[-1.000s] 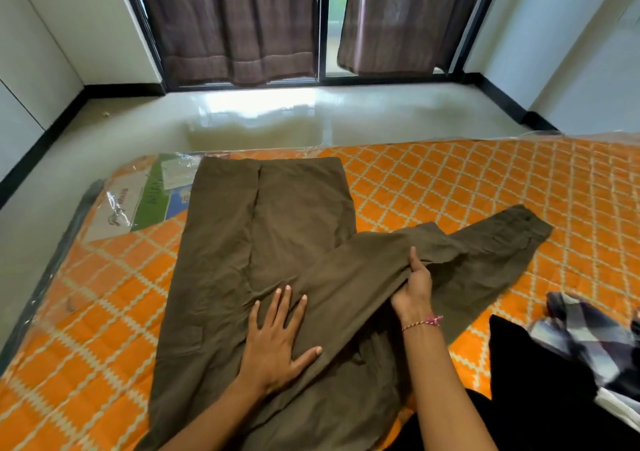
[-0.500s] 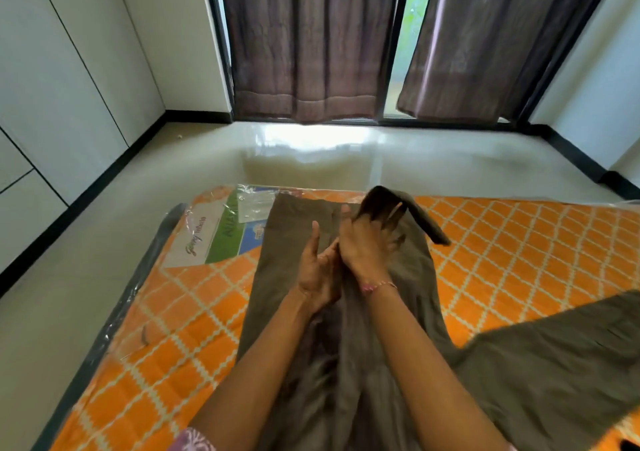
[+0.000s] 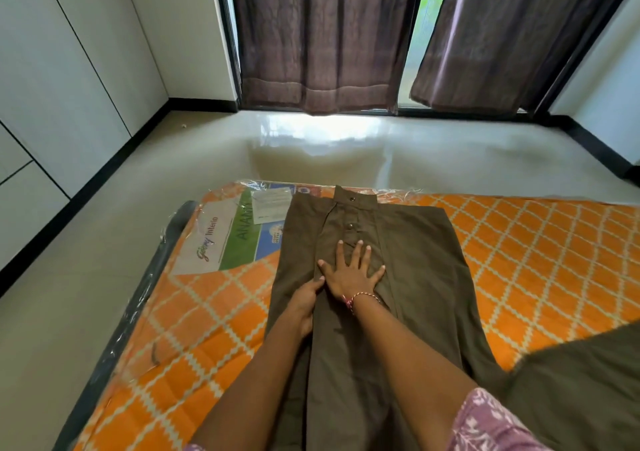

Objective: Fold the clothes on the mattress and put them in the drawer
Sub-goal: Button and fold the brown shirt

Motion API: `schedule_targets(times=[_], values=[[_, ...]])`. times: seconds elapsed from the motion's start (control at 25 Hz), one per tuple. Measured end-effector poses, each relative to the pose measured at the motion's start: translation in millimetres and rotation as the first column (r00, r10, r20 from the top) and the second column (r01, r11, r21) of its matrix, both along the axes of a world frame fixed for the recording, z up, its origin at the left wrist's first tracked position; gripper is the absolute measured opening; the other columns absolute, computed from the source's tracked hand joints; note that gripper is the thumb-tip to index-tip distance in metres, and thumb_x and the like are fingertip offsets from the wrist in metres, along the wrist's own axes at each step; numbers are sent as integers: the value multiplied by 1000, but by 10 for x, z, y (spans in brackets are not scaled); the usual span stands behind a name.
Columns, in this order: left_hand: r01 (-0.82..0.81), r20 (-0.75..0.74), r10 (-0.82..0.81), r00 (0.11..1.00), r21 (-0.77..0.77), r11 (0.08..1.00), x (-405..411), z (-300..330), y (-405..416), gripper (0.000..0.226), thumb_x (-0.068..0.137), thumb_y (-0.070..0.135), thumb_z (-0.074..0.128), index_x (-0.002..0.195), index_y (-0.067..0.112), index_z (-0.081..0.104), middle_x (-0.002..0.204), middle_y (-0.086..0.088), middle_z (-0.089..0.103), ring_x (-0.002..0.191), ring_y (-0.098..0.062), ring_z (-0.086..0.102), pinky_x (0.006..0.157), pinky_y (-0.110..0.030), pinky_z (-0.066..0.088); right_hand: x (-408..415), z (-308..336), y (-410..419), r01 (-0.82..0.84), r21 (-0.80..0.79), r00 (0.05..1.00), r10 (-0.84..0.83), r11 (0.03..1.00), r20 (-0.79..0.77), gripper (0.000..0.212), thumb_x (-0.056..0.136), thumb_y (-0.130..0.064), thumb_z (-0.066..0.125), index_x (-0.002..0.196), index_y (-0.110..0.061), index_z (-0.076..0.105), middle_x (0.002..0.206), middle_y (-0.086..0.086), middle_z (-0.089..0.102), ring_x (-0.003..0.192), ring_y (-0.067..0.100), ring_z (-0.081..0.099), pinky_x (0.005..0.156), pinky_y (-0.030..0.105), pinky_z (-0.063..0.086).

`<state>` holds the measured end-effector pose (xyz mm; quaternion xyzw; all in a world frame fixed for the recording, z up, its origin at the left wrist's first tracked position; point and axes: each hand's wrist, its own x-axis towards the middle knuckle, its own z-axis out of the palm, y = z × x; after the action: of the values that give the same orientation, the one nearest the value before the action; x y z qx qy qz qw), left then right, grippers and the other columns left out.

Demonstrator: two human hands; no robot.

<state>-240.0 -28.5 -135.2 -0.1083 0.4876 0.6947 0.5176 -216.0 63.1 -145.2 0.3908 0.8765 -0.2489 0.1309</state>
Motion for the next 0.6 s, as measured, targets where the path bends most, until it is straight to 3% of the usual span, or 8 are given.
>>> schedule_targets(times=[0.08,0.16,0.2,0.28,0.4,0.52,0.6], values=[[9,-70,-14,997,-73,997,50,26,-42,34,102,16,38,126,-1,54,116,-26,62,81,-27,62,70,-37,53,126,7,-82,12,23,995,-10,1000,-95,67,98,-57,21,151,-29,-8,157,10,-23,144,27,-22,111,60,-10],[7,-217,-56,975,-222,975,160,40,-198,22,96,12,51,108,0,65,88,-15,69,72,-22,65,57,-29,53,398,26,-158,219,110,949,-186,969,-256,68,99,-49,32,153,-22,2,160,13,-6,147,30,-2,114,57,6],[-7,-284,-77,956,-283,959,241,56,-293,15,94,10,56,96,1,68,79,-12,69,67,-21,64,53,-25,52,565,35,-165,392,122,879,-333,912,-340,66,97,-43,40,151,-15,14,158,16,12,145,32,15,112,53,18],[-40,-347,-91,933,-353,935,410,111,-463,19,91,8,60,74,4,66,72,-11,66,62,-21,62,53,-25,49,874,66,-96,634,-32,709,-598,772,-374,50,94,-34,50,136,-6,46,139,20,47,127,36,44,101,44,37],[-77,-419,-81,904,-347,935,595,184,-621,29,93,12,59,65,7,66,67,-8,67,64,-21,63,57,-27,49,1108,139,-27,611,-362,638,-709,704,-300,26,90,-25,61,103,-5,70,111,19,66,109,36,59,87,32,46],[-76,-436,-79,896,-328,942,765,233,-752,28,91,16,61,66,10,70,64,-4,71,64,-19,67,56,-25,51,1327,195,-102,557,-440,562,-710,705,-424,22,88,-19,64,68,-9,65,75,12,66,90,32,62,65,26,34],[-67,-406,-105,908,-389,919,886,211,-852,29,92,16,60,64,11,67,59,-2,67,56,-14,64,48,-20,45,1472,146,-159,564,-430,590,-708,705,-388,16,88,-20,64,78,-7,68,90,17,69,99,33,61,71,28,38]])
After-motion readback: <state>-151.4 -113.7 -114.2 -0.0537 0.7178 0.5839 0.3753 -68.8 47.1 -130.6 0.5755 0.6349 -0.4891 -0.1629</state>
